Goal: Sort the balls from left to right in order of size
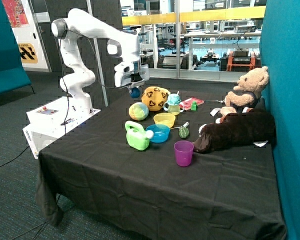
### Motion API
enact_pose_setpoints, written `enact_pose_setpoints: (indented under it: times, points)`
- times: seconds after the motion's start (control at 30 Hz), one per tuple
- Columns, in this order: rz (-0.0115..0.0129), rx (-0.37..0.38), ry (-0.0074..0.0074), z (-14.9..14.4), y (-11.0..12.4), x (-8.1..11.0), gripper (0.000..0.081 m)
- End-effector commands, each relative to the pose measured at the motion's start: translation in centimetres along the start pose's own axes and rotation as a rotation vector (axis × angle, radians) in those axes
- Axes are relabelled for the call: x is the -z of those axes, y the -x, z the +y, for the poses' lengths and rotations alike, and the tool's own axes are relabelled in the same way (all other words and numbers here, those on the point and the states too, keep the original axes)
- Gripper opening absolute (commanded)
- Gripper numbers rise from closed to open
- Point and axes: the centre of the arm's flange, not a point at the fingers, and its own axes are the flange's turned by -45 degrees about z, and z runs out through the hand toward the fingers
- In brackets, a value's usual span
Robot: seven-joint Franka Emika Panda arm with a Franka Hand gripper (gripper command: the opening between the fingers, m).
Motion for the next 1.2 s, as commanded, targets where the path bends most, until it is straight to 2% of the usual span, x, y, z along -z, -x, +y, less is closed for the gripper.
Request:
enact_pose_setpoints:
  times: [0.0, 0.23, 0.47, 0.77, 1.17]
  points:
    - [-0.0034, -0.033, -0.0021, 3.4, -0.9, -2.0, 0.0000]
    - [-0.0034, -0.027, -0.0021, 4.2, -1.3, -3.2, 0.0000]
    - [-0.0034, 0.019, -0.0022, 3.2, -1.2, -5.5, 0.0000]
    - [-0.0034, 0.042, -0.0022, 2.6, -0.9, -8.2, 0.0000]
    - [-0.0034, 0.050, -0.0022, 3.6, -1.4, -9.7, 0.0000]
